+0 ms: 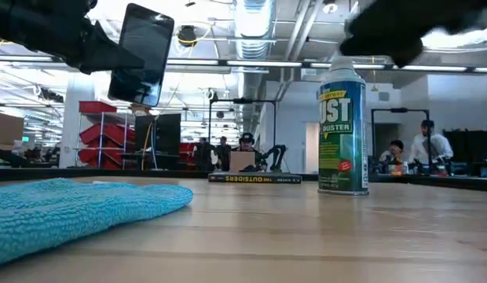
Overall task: Apply microfiber cloth
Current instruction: Wipe the front of the cellphone with the microfiber cloth
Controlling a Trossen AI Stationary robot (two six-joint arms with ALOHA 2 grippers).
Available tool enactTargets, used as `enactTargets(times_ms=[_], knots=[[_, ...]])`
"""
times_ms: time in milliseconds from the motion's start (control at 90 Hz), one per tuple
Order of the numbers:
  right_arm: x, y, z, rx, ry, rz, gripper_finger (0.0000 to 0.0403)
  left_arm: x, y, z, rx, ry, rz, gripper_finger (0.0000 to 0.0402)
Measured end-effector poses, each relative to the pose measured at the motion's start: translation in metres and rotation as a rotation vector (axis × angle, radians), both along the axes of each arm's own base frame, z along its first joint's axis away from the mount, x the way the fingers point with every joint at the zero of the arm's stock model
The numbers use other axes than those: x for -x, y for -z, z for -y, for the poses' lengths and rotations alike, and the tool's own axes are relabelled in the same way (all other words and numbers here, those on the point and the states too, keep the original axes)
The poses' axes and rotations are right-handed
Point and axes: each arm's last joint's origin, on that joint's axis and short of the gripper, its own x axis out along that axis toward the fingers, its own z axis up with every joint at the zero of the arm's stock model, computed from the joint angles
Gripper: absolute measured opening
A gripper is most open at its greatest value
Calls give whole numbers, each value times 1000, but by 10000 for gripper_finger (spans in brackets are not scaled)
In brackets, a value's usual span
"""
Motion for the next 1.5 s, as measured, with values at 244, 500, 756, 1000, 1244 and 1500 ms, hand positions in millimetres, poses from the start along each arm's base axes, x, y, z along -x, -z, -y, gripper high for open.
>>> enactTargets(times_ms=[244, 500, 756, 1000, 1244, 1500], knots=[[-48, -6, 16, -83, -132, -60, 4, 0, 0, 0, -12, 16, -10, 6], [-79, -20, 36, -96, -269, -107, 27, 0, 0, 0, -14, 16, -11, 6], [-87, -41, 43, -44, -288, -214, 117, 0, 0, 1, -9, 23, -10, 6], [-98, -58, 38, -55, -338, -214, 178, 0, 0, 1, -3, 22, -6, 6], [-140, -21, 24, -47, -396, -337, 176, -1, -2, 1, -2, 23, 7, 6], [-170, -21, 14, 17, -442, -409, 199, 0, -2, 1, -4, 23, 7, 6]])
